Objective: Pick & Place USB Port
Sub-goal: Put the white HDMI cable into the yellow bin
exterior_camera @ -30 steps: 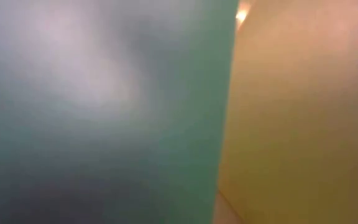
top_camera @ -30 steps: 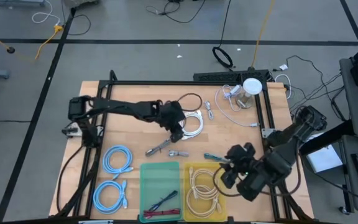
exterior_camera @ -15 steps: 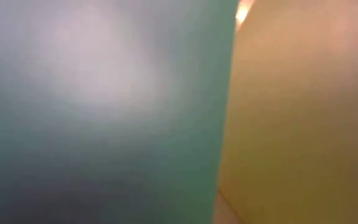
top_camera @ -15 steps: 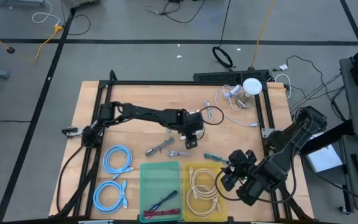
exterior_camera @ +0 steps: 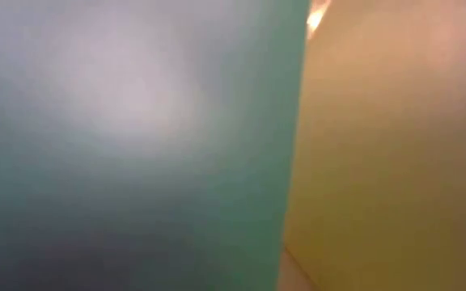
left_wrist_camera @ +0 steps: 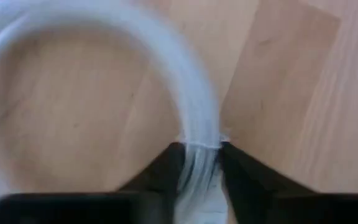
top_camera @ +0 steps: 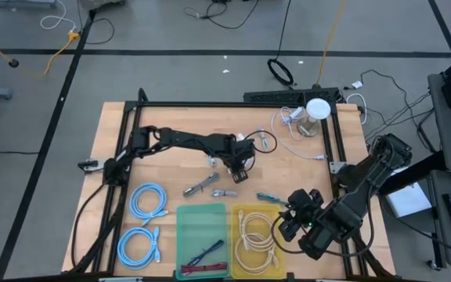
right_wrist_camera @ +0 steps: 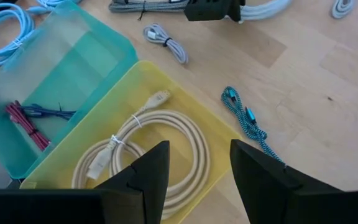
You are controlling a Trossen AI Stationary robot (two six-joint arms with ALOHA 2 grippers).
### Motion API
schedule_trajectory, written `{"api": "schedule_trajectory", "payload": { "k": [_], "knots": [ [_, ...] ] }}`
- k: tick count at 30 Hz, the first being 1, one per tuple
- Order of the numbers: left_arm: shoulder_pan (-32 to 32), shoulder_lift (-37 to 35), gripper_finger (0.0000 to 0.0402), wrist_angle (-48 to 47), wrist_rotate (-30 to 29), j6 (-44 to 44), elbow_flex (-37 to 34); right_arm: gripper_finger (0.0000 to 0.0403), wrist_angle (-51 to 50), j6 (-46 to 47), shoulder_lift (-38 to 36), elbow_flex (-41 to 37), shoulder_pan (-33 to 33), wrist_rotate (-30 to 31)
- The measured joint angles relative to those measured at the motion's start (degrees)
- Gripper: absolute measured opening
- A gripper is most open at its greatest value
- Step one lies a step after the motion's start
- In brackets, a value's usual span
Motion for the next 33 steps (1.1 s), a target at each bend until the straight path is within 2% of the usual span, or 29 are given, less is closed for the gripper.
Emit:
{"api": "schedule_trajectory", "payload": {
  "k": [2, 3, 8, 15, 22, 25, 29, 33],
  "knots": [
    [-0.11, -0.08, 0.0033, -0.09, 1.13, -0.44, 0.03, 0.0164, -0.16, 0.09, 0.00, 0.00, 0.15, 0.02],
    [-0.22, -0.37, 0.0030, -0.14, 1.28, -1.08, 0.00, 0.0164, -0.48, 0.29, 0.00, 0.00, 0.24, 0.16],
    [-1.31, -3.26, 0.0030, -1.99, 2.81, -3.54, -0.49, 0.0164, -1.07, 0.71, -0.09, 0.00, 0.31, 0.32],
    [-4.93, -14.99, 0.0030, -1.37, 3.78, -4.59, -0.29, 0.0164, -2.24, 3.56, -0.28, 0.00, 0.31, 3.76],
    [-12.16, -22.16, 0.0030, 0.64, 14.03, -11.75, -0.27, 0.0164, -10.45, 11.64, -1.53, 0.00, -0.20, 5.81],
    [-18.12, -21.59, 0.0030, 2.71, 16.22, -13.74, -0.32, 0.0164, -13.31, 13.89, -2.60, 0.00, -0.70, 9.09],
    [-25.34, -18.12, 0.0030, 9.28, 18.82, -15.51, -0.34, 0.0164, -16.27, 12.94, -4.70, 0.00, -2.42, 10.39],
    [-27.81, -14.13, 0.0030, 12.58, 18.31, -15.89, -0.35, 0.0164, -18.87, 12.69, -6.62, 0.00, -3.62, 10.83]
  ]
}}
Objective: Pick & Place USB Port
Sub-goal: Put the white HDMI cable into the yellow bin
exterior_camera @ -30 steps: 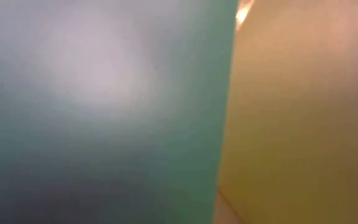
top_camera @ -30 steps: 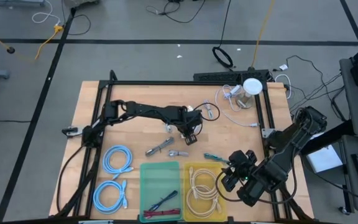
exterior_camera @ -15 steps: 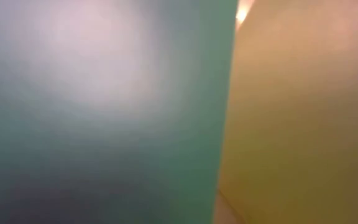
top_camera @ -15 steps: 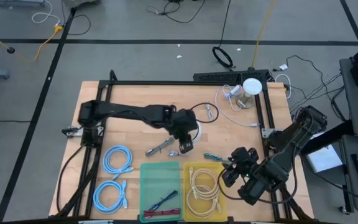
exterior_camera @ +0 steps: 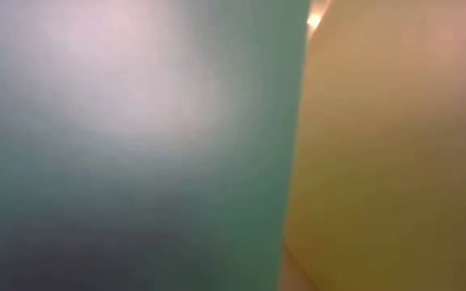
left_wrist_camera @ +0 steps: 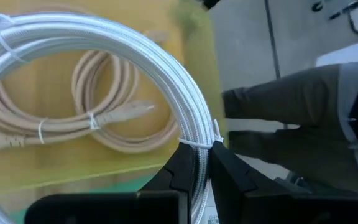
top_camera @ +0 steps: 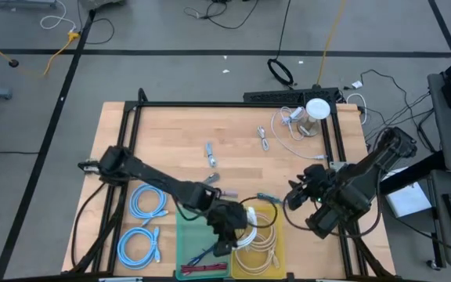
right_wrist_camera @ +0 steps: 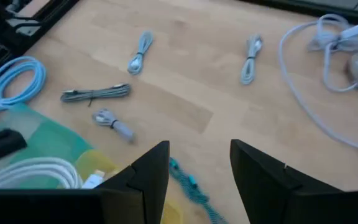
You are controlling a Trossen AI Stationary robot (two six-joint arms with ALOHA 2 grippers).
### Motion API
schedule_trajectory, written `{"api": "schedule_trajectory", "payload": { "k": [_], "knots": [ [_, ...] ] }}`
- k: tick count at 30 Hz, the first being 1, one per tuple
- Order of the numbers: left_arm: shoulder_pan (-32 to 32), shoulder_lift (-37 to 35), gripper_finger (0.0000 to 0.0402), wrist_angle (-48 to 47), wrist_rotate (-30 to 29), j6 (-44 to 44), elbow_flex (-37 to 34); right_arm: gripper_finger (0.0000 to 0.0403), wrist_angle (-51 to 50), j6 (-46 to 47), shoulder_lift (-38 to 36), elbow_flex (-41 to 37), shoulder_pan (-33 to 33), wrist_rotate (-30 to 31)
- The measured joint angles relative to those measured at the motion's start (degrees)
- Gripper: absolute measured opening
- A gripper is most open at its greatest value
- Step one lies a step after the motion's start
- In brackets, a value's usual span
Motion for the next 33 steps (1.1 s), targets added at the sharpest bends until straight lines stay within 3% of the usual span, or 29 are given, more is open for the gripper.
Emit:
{"api": "schedule_trajectory", "payload": {
  "k": [14, 19, 23, 27, 33],
  "knots": [
    [4.96, 4.40, 0.0030, 11.81, 4.91, -4.77, 0.03, 0.0164, -1.32, -2.99, -4.06, -3.21, -4.24, 1.33],
    [4.24, 9.24, 0.0030, 12.64, 8.26, -4.92, 4.99, 0.0164, -0.12, -2.99, -4.07, -4.43, -4.38, 1.33],
    [3.28, 15.11, 0.0030, 5.39, 9.73, -1.03, 13.22, 0.0164, 0.67, -3.00, -4.07, -4.92, -4.36, 1.13],
    [3.74, 17.55, 0.0030, -5.29, 6.39, 6.44, 20.08, 0.0164, 1.69, -3.50, -4.07, -4.94, -4.36, 1.11],
    [6.12, 17.63, 0.0030, -13.05, 2.62, 13.34, 20.88, 0.0164, 5.33, -7.62, -4.07, -4.94, -4.34, 1.07]
  ]
}}
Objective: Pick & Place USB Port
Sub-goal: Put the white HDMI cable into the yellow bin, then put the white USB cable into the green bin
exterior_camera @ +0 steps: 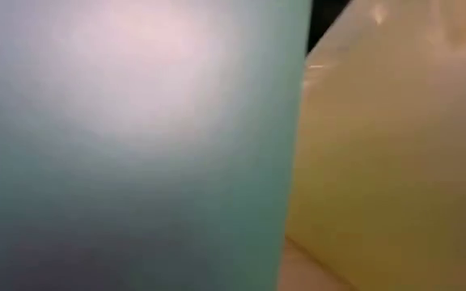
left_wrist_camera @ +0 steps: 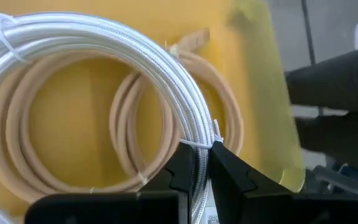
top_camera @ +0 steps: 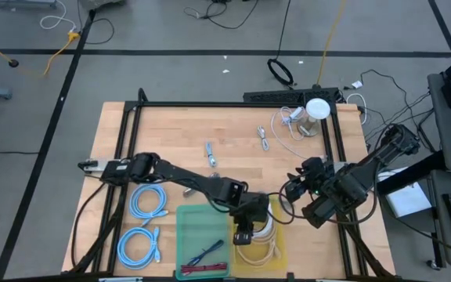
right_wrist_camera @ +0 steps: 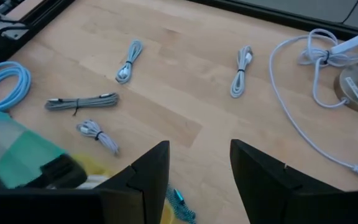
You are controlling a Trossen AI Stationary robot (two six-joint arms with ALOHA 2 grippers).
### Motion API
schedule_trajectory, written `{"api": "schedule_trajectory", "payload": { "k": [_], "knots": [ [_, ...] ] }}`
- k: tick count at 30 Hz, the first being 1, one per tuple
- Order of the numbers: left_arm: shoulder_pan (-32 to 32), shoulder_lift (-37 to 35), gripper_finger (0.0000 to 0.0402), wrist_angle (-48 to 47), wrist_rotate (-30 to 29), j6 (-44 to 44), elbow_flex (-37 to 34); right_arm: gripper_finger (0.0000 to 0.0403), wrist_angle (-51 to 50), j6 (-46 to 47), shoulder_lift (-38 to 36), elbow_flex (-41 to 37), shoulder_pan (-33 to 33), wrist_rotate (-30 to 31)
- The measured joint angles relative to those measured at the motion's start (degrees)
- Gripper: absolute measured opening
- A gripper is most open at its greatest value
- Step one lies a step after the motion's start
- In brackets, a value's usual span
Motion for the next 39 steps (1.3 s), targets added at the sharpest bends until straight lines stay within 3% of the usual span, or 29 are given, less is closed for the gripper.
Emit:
{"api": "schedule_trajectory", "payload": {
  "k": [9, 15, 24, 29, 39],
  "knots": [
    [0.30, 0.00, 0.0030, 0.17, 1.18, 1.01, -0.35, 0.0164, 1.38, -1.60, 0.04, 0.00, 0.00, 0.02],
    [-0.77, 0.00, 0.0063, 0.87, 1.39, 0.53, -0.35, 0.0164, 1.41, -1.82, 0.04, 0.00, 0.00, 0.04],
    [-2.05, 0.00, 0.0078, 4.29, 6.97, -1.98, -0.39, 0.0164, 2.26, -1.85, 0.04, 0.00, 0.00, 0.14],
    [-2.73, -0.63, 0.0080, 3.35, 5.90, -2.91, -0.18, 0.0164, 4.73, -6.61, 0.04, 0.00, -0.14, 0.15],
    [-1.73, -13.90, 0.0081, -1.06, 0.25, -2.53, 2.56, 0.0164, 9.75, -16.01, 0.07, 0.02, -6.06, -4.25]
  ]
}}
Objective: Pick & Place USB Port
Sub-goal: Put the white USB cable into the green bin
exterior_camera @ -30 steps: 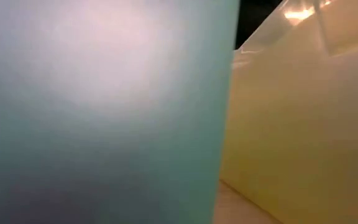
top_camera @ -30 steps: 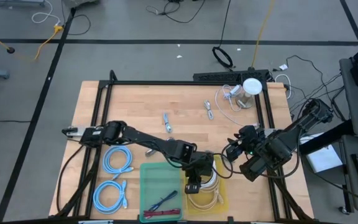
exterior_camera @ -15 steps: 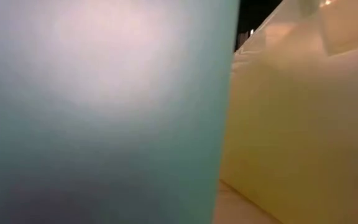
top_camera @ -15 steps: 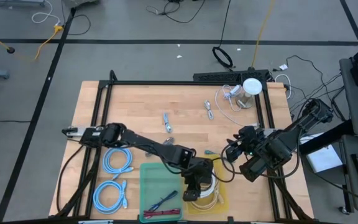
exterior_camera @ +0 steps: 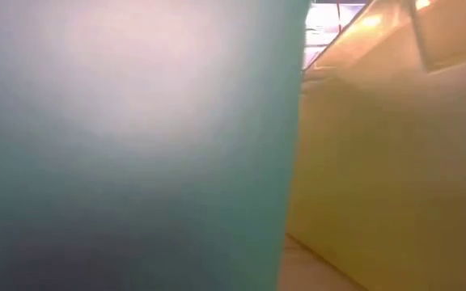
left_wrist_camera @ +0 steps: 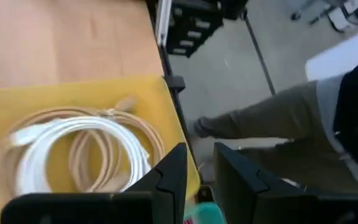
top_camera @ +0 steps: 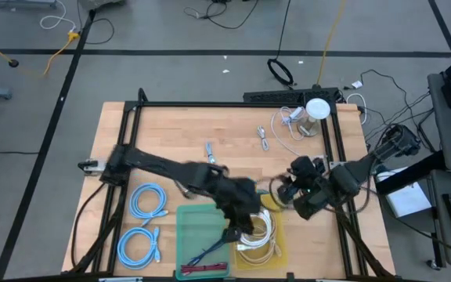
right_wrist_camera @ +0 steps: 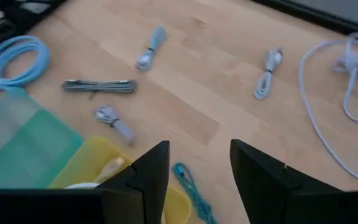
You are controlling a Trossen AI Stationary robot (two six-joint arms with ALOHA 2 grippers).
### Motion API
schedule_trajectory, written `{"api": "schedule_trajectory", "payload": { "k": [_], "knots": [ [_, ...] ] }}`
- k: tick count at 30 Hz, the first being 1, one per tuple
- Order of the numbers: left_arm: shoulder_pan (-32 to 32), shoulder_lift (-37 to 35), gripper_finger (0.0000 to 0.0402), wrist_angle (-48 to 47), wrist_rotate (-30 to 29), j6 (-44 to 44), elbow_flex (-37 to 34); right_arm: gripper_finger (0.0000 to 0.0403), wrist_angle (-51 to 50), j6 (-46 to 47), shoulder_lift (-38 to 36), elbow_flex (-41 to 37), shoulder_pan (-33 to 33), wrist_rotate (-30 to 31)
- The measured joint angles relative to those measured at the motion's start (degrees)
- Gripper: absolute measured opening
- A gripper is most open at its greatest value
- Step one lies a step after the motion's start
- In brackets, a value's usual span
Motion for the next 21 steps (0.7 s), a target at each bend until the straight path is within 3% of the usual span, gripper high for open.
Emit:
{"api": "schedule_trajectory", "payload": {
  "k": [5, 10, 16, 21],
  "knots": [
    [-2.03, -10.49, 0.0081, -1.43, -9.56, -0.53, 0.00, 0.0164, 4.27, -11.23, 0.91, -4.09, -11.39, -2.98],
    [-6.06, -17.13, 0.0081, -4.28, -22.58, -1.47, 0.13, 0.0164, 16.16, -23.46, 1.40, -14.42, -27.77, -13.70],
    [-12.26, -19.34, 0.0081, -9.86, -34.16, -5.49, 0.07, 0.0164, 25.36, -30.66, 1.47, -26.30, -46.24, -25.95],
    [-15.87, -17.97, 0.0081, -14.77, -39.93, -9.88, 0.04, 0.0164, 35.92, -37.50, 1.90, -28.88, -53.13, -33.91]
  ]
}}
